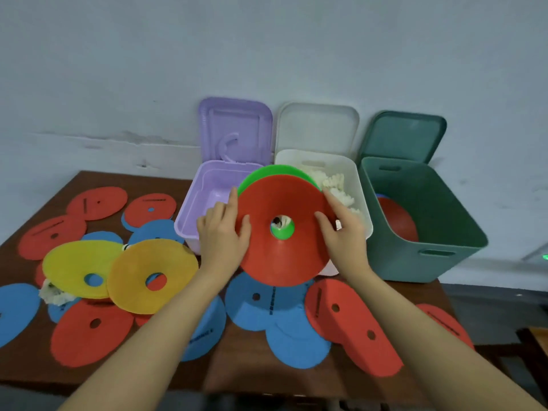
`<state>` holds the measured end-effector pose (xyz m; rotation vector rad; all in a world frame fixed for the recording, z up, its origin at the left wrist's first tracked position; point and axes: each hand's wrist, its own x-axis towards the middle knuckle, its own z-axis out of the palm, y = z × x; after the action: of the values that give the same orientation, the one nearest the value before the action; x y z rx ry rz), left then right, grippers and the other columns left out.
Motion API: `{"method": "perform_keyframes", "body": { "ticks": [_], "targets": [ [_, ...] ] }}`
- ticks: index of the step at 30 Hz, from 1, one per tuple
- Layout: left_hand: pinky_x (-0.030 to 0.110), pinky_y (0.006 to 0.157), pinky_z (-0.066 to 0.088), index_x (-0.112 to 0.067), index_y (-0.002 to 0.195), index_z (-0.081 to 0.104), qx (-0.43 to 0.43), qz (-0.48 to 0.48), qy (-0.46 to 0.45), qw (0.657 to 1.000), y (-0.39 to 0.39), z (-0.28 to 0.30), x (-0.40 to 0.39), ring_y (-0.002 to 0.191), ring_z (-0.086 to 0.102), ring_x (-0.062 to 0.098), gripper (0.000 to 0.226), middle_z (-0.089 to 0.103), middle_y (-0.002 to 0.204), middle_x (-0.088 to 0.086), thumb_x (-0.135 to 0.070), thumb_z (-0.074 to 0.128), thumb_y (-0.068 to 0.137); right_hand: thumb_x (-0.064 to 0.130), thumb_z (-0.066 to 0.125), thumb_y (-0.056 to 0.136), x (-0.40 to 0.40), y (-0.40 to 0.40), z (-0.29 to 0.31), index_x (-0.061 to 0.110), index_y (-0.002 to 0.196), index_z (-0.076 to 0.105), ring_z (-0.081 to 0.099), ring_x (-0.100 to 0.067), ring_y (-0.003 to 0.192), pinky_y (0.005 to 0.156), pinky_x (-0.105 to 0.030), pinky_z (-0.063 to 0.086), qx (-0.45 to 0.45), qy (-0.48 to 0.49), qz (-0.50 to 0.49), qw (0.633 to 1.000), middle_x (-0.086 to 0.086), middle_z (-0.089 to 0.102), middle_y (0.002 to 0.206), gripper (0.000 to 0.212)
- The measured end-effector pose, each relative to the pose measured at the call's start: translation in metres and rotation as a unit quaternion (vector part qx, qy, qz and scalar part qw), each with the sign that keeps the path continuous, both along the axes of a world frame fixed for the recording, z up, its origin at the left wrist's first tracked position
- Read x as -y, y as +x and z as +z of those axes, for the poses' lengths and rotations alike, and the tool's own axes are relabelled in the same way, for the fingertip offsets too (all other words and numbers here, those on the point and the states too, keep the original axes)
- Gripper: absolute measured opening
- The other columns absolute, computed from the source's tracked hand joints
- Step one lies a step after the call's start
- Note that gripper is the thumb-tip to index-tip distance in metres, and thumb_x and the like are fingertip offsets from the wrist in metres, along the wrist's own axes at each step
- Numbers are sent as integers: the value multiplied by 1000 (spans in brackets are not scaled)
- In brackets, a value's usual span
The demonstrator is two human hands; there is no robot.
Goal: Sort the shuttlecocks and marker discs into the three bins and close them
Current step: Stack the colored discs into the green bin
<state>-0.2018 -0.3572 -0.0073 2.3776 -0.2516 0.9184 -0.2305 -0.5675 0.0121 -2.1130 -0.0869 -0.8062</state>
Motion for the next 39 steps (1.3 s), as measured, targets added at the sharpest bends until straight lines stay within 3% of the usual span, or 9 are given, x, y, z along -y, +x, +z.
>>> {"method": "perform_keyframes", "body": {
  "ticks": [6,10,14,18,20,24,31,36,39],
  "targets": [
    [42,70,44,-5,129,52,6,-40,43,998,48,51,97,77,59,34,57,59,85,14,-32,42,80,20,62,83,94,26,37,30,125,58,62,-24,76,79,-44,51,24,27,-55,998,-3,71,97,44],
    [44,79,41,-5,133,47,-16,-90,69,993,73,65,186,87,58,36,54,61,94,16,-25,51,84,18,64,85,179,37,46,30,124,59,64,-19,91,87,-43,50,6,39,-106,994,2,69,107,41],
    [40,89,30,-13,143,32,-72,-110,104,986,91,63,269,106,50,31,57,57,111,12,-26,51,91,18,63,85,259,52,43,24,127,57,62,-27,102,91,-43,47,-44,-23,-162,986,-5,67,115,42],
    [37,95,29,-17,146,23,-118,-94,158,976,108,47,325,113,46,28,58,52,122,8,-31,44,94,18,59,86,309,69,25,20,130,52,60,-33,101,86,-42,46,-114,-110,-183,970,-9,67,112,44],
    [37,97,30,-16,146,22,-150,-83,199,965,115,35,340,116,43,28,58,49,126,8,-33,43,95,22,55,88,322,76,12,21,132,49,55,-32,104,88,-40,38,-172,-159,-191,953,-8,64,113,44],
    [37,98,29,-18,145,23,-195,-72,277,938,122,15,346,119,37,28,60,42,130,10,-40,43,93,31,50,91,334,83,-8,20,130,50,41,-29,112,95,-40,24,-245,-225,-191,923,-7,50,121,41],
    [38,92,34,-15,137,39,-154,-76,243,955,103,18,313,114,46,27,49,52,123,7,-35,45,92,31,50,92,302,89,-13,22,129,52,41,-24,115,98,-38,22,-221,-197,-85,951,-2,50,121,39],
    [40,73,48,-9,116,60,-124,-55,228,964,85,34,266,89,62,31,49,65,103,8,-37,37,83,31,54,90,252,89,-6,22,123,57,47,-23,106,89,-36,28,-164,-228,-1,960,0,56,113,34],
    [40,74,49,-9,117,61,-136,-41,226,964,76,37,230,88,63,28,52,65,104,7,-38,34,83,30,56,90,217,87,1,20,118,60,51,-26,99,82,-36,32,-131,-241,36,961,0,59,105,31]
  ]
}}
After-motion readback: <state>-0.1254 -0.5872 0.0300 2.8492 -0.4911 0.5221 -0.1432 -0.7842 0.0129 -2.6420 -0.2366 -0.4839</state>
